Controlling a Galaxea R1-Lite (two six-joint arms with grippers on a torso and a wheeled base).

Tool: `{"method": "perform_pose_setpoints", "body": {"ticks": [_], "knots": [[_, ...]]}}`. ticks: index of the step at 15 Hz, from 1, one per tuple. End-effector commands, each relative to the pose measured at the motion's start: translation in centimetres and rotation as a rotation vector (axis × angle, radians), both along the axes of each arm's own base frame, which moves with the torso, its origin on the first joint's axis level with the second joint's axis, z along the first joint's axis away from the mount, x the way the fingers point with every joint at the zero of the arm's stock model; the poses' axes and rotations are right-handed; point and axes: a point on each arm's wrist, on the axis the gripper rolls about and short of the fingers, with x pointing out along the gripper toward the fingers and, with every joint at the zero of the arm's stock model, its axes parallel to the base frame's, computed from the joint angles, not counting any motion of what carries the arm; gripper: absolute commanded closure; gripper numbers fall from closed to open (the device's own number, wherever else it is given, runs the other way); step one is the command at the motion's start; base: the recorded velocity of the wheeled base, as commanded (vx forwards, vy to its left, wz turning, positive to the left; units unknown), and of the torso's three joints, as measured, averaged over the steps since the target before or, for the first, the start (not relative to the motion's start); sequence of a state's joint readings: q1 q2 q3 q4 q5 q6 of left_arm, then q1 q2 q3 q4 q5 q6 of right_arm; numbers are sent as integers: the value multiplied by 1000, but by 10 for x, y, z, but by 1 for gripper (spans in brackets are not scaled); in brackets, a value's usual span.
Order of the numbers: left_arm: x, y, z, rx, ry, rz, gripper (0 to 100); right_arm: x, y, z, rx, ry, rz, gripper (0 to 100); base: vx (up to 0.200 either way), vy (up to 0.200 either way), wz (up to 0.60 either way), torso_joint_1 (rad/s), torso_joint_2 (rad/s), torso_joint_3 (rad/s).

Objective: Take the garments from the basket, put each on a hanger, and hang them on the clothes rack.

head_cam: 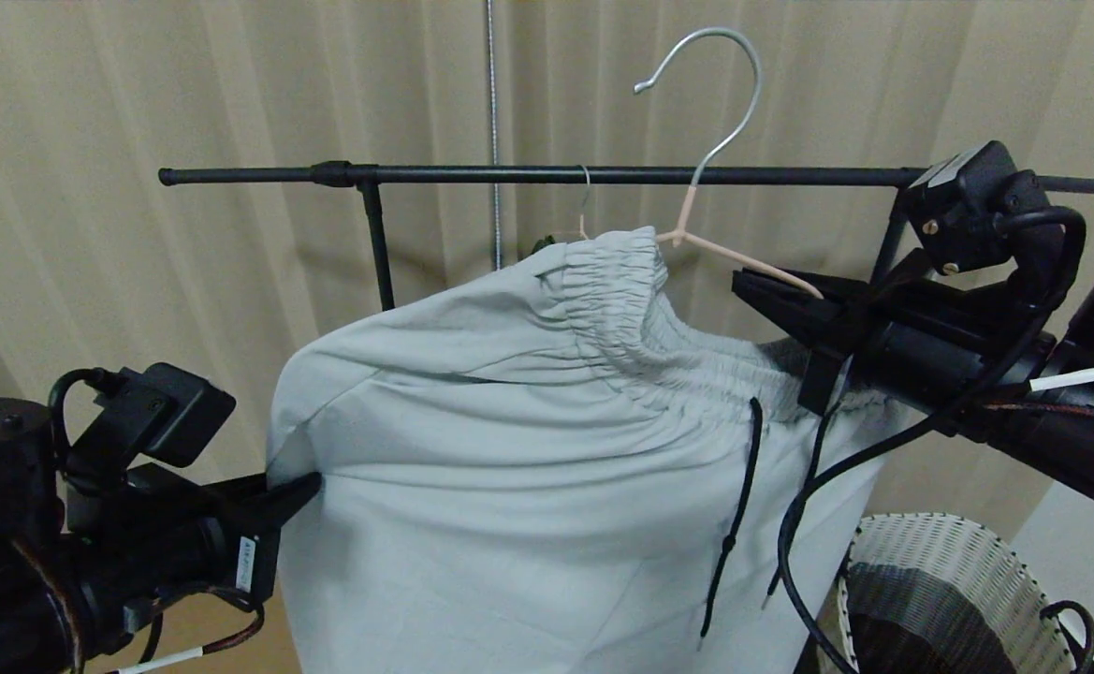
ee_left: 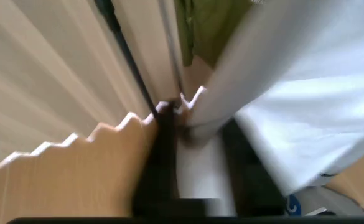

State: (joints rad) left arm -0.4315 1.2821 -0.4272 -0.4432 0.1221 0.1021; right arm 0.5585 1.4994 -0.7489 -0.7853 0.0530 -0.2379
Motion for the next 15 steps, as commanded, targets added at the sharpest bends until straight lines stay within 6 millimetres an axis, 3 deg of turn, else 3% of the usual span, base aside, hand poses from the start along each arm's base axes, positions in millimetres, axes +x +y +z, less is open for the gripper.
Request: {"method": "perform_pose_setpoints", "body": {"ticks": [1, 4, 10, 11, 15], "knots": [[2, 6, -6, 16, 23, 33, 100, 1, -1, 0, 0, -2, -6, 100, 0, 0, 0, 0, 0, 0], [-6, 17, -22, 48, 71, 70, 100, 11, -16, 3, 2, -10, -76, 100, 0, 0, 0, 0, 0, 0], [-11, 18, -21, 49, 62, 66, 100, 12, -21, 2, 2, -8, -98, 100, 0, 0, 0, 0, 0, 0], [-12, 18, -21, 49, 59, 63, 0, 11, -21, 2, 2, -8, -98, 100, 0, 0, 0, 0, 0, 0], [-16, 19, -16, 40, 30, 59, 0, 10, -22, -2, -10, 12, -105, 100, 0, 0, 0, 0, 0, 0]]}}
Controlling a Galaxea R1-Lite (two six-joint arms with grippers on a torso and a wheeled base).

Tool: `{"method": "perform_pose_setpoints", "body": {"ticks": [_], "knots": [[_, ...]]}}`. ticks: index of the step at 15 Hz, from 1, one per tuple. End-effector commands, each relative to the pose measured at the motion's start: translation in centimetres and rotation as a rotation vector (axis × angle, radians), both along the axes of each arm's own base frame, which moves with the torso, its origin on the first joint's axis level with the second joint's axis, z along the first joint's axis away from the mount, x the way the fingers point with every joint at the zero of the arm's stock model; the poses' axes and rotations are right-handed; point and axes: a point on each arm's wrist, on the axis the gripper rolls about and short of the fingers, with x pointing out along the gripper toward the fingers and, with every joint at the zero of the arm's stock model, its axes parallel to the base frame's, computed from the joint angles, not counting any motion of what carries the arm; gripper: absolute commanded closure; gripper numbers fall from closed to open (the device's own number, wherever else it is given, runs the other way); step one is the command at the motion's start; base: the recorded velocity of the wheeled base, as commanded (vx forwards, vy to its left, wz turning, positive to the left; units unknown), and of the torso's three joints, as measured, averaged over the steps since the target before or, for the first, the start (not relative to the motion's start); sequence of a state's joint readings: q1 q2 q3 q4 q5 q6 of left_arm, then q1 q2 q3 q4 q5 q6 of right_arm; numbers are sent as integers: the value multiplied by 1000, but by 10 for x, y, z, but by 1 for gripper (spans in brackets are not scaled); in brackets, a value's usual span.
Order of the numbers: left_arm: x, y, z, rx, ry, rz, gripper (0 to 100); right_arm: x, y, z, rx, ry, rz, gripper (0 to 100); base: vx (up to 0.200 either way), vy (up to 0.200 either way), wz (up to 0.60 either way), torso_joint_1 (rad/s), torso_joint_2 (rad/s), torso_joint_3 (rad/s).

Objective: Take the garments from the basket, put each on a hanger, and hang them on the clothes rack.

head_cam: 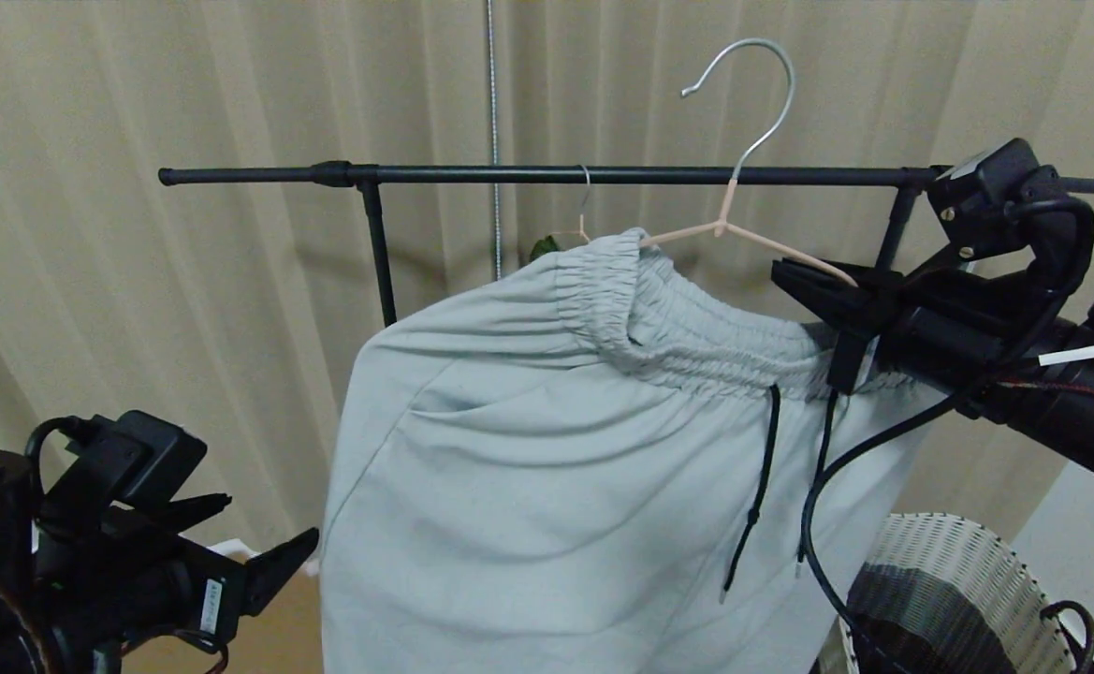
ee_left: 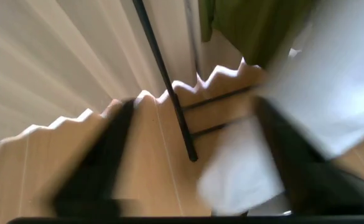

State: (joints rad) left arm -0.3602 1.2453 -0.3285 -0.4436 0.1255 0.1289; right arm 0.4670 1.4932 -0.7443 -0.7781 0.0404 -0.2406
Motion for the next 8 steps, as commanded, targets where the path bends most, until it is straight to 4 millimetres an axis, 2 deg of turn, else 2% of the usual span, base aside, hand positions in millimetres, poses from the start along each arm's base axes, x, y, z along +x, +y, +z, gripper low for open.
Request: {"method": "perform_pose_setpoints", "body": {"ticks": [1, 5, 8], "knots": [[-8, 2, 6, -17, -40, -7, 0, -1, -3, -6, -12, 21, -10, 100, 0, 0, 0, 0, 0, 0], [-20, 8, 24, -73, -140, 9, 0, 0, -22, -28, -50, 93, -85, 100, 0, 0, 0, 0, 0, 0], [-35, 13, 32, -130, -198, 15, 0, -3, -38, -35, -81, 111, -149, 100, 0, 0, 0, 0, 0, 0]]}}
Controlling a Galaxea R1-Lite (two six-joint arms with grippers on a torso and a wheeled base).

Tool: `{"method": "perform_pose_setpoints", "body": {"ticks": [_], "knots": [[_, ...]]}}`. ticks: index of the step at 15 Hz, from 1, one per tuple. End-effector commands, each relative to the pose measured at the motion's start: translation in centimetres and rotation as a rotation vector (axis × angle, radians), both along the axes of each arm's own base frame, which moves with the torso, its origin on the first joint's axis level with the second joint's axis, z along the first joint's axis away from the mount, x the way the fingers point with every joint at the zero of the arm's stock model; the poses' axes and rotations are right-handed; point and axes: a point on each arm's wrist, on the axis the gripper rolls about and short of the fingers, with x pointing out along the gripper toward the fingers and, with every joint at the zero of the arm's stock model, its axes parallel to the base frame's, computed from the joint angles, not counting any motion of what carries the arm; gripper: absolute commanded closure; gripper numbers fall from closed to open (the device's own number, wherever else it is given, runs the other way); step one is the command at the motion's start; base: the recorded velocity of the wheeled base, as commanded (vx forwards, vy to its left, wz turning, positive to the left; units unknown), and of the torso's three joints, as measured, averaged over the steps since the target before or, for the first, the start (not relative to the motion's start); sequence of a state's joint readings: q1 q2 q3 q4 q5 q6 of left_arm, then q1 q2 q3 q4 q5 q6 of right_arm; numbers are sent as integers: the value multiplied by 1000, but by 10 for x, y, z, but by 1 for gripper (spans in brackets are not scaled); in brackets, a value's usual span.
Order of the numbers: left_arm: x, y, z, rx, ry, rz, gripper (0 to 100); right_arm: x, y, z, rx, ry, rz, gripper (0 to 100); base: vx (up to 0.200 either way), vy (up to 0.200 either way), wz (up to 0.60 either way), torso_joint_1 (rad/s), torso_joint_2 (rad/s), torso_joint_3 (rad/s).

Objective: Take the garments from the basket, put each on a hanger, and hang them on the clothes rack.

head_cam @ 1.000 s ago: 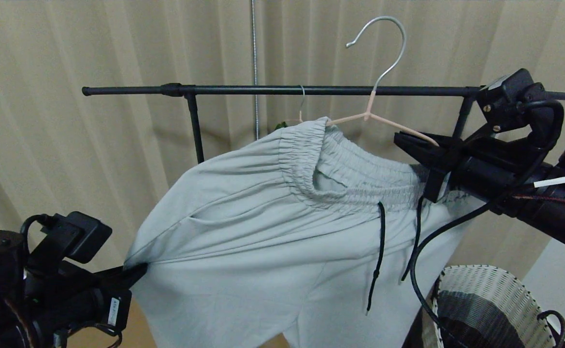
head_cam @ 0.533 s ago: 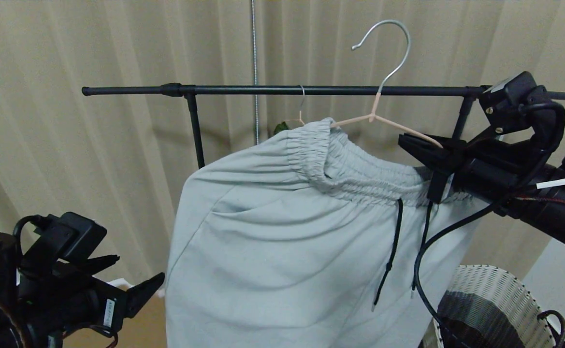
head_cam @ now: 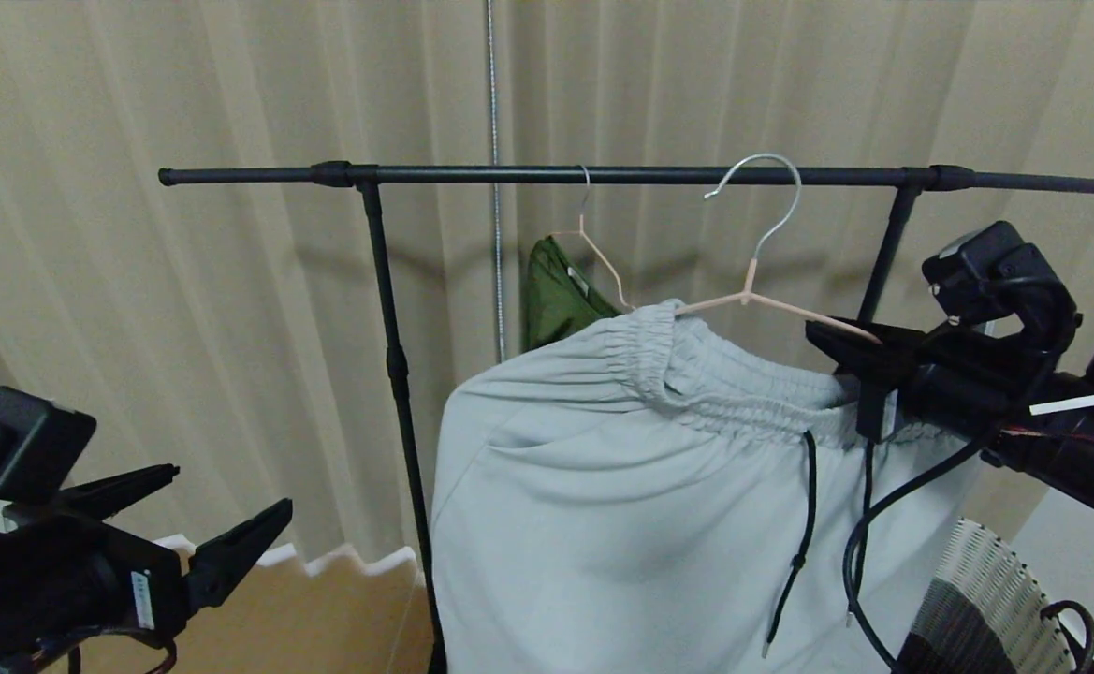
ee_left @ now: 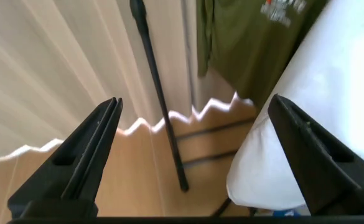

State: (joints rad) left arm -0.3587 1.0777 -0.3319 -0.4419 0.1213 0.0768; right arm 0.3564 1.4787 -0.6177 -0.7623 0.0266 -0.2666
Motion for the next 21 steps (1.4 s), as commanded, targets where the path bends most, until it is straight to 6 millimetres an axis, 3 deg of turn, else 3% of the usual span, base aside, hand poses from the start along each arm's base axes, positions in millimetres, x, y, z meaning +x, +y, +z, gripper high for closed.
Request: {"method": "perform_pose_setpoints", "body": {"ticks": [1, 5, 7, 11, 17, 21], "knots": [[-12, 5, 7, -27, -59, 2, 0, -3, -14, -3, -22, 13, -58, 100, 0, 0, 0, 0, 0, 0], [-18, 7, 1, -65, -42, 3, 0, -20, -58, -9, -61, 71, -251, 100, 0, 0, 0, 0, 0, 0], [-16, 6, 3, -76, -38, -8, 0, -34, -69, -10, -77, 124, -295, 100, 0, 0, 0, 0, 0, 0], [-16, 11, -1, -71, -31, 33, 0, -65, -84, -10, -71, 128, -369, 100, 0, 0, 0, 0, 0, 0], [-18, 12, 0, -71, -39, 32, 0, -88, -109, -15, -60, 123, -548, 100, 0, 0, 0, 0, 0, 0], [-21, 13, 1, -68, -54, 28, 0, -89, -115, -13, -65, 149, -607, 100, 0, 0, 0, 0, 0, 0]]}}
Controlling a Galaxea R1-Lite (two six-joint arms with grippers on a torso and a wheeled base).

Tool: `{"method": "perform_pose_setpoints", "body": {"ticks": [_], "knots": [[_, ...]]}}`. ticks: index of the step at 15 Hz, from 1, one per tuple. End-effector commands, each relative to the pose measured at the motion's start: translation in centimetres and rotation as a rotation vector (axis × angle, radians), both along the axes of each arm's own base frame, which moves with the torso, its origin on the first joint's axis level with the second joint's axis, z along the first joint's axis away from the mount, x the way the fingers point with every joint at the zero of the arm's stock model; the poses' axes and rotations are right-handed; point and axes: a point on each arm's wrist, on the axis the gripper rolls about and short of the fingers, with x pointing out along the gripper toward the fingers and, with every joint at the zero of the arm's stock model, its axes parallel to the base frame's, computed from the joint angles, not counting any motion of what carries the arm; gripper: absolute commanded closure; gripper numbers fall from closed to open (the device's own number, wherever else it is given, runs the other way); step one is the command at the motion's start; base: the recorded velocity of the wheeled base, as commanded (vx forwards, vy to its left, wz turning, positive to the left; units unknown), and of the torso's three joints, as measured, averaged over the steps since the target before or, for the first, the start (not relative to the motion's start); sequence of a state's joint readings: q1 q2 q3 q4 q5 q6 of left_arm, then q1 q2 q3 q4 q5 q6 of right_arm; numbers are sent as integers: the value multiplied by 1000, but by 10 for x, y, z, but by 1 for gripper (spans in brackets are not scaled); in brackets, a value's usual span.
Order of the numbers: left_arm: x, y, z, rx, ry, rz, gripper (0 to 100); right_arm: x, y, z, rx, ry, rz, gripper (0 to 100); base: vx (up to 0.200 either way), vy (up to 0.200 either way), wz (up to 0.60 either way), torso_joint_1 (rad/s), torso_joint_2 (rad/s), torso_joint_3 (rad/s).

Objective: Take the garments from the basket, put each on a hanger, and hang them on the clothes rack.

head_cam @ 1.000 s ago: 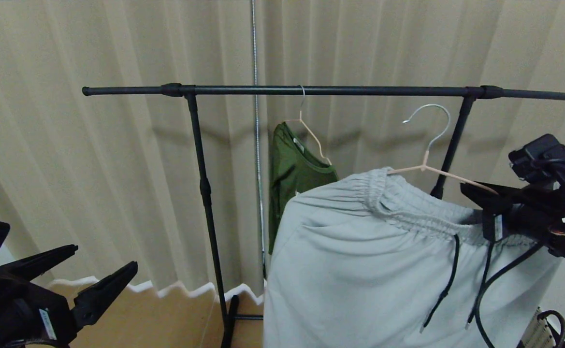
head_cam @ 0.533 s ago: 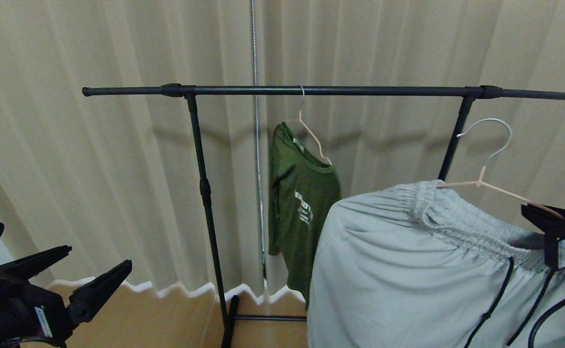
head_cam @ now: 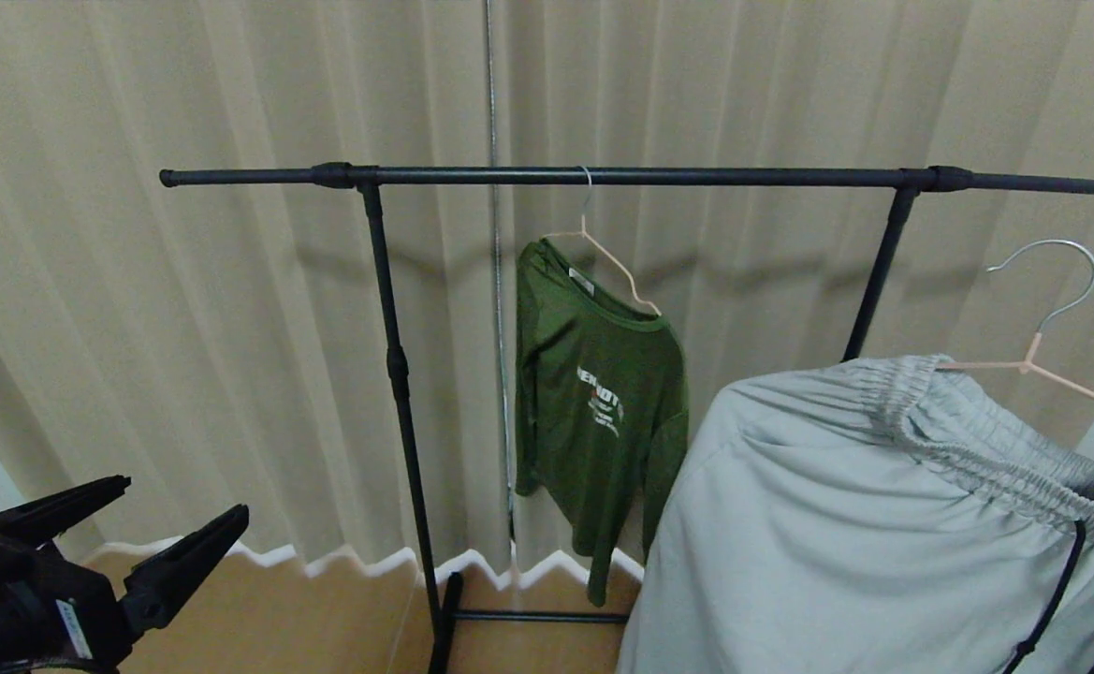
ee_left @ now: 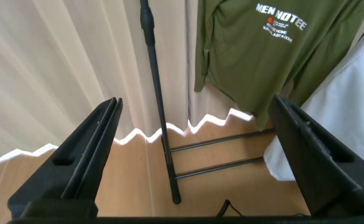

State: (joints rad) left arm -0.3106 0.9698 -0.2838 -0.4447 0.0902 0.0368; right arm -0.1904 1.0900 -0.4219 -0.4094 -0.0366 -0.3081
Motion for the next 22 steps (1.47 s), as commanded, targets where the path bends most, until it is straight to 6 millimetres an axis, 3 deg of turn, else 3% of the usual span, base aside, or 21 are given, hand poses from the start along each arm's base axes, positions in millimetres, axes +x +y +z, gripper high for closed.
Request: {"method": "perform_pose_setpoints", "body": {"ticks": [1, 6, 13, 22], "knots": [[-2, 1, 2, -4, -14, 0, 0, 2, -2, 3, -6, -4, -25, 100, 0, 0, 0, 0, 0, 0], [0, 0, 6, -17, -23, 3, 0, 12, -8, 13, -38, -17, -149, 100, 0, 0, 0, 0, 0, 0], [0, 0, 7, -21, -22, 6, 0, 30, -12, 20, -39, -15, -152, 100, 0, 0, 0, 0, 0, 0], [1, 0, 6, -20, -18, 6, 0, 31, -11, 24, -41, -30, -151, 100, 200, 0, 0, -1, 2, 2]]}}
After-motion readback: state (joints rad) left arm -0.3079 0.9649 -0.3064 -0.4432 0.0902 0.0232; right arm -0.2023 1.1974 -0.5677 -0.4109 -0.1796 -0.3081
